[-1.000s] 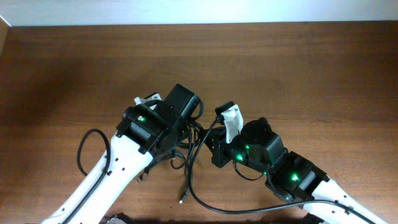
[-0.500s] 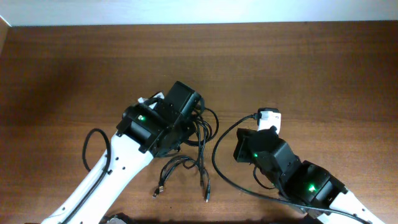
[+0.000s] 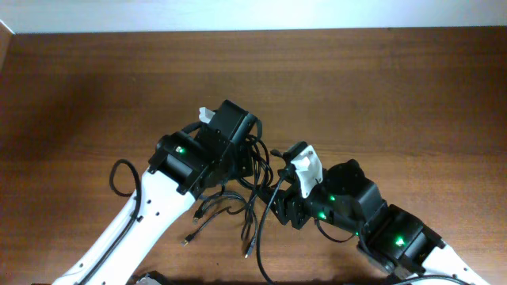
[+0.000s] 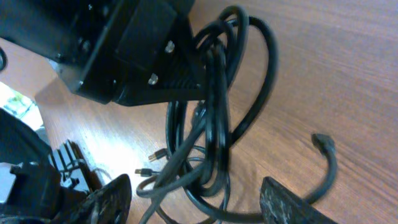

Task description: Untangle cables

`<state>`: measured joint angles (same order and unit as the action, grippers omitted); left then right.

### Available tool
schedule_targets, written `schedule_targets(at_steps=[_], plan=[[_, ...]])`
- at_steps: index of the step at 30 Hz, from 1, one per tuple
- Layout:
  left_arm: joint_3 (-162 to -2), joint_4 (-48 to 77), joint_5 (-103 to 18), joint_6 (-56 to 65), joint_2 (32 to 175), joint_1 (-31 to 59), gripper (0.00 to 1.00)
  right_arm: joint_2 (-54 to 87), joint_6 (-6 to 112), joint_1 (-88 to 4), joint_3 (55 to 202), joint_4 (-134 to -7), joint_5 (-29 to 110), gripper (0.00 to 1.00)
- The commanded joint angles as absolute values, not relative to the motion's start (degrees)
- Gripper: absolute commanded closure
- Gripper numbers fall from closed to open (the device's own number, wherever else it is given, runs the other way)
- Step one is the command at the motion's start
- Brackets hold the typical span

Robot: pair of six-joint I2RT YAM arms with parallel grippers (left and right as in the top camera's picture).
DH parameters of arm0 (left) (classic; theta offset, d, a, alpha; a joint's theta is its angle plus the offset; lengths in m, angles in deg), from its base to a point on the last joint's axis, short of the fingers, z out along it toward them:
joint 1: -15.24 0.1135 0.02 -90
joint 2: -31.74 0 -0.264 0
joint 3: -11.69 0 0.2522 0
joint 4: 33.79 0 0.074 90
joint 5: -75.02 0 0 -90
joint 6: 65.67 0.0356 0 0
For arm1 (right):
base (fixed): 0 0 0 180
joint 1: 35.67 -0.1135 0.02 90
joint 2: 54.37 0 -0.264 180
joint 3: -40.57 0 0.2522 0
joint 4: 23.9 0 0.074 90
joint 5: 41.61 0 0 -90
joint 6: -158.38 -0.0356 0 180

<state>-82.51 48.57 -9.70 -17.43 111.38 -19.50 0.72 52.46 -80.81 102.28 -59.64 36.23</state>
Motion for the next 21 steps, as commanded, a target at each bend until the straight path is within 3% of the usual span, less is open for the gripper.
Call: schedule_targets(at_steps=[1,2,4,5,9,11,16,21], plan=[[-82.7,47.5,-13.6,-16.8,111.6,-19.3,1.00,2.5,53.0,-80.7,102.6,-58.3,35.1,0.68],[-82.7,47.7,-13.6,-16.8,111.6,-19.3,1.00,2.9,53.0,-80.7,102.6,-57.7,35.4,0.80],[-82.7,48.3,-13.5,-16.8,111.6,-19.3,1.00,2.9,53.0,-80.7,102.6,-56.7,35.5,0.88],[-82.7,48.8,-13.5,-16.8,111.6,-19.3,1.00,2.9,53.0,-80.7,102.6,-56.2,35.5,0.96],[-82.7,49.4,-13.5,-18.9,111.6,-19.3,1.00,2.9,49.4,-80.7,102.6,-56.1,40.4,0.96],[-82.6,52.5,-13.5,-34.8,111.6,-19.3,1.00,2.9,41.0,-80.6,102.6,-56.3,47.9,0.96],[-82.6,58.0,-12.4,-49.7,111.6,-19.3,1.00,2.5,26.9,-80.6,102.6,-56.3,57.7,0.96],[-82.6,57.6,-19.7,-45.7,111.6,-19.3,1.00,2.5,12.9,-80.6,102.6,-62.0,70.1,0.96]])
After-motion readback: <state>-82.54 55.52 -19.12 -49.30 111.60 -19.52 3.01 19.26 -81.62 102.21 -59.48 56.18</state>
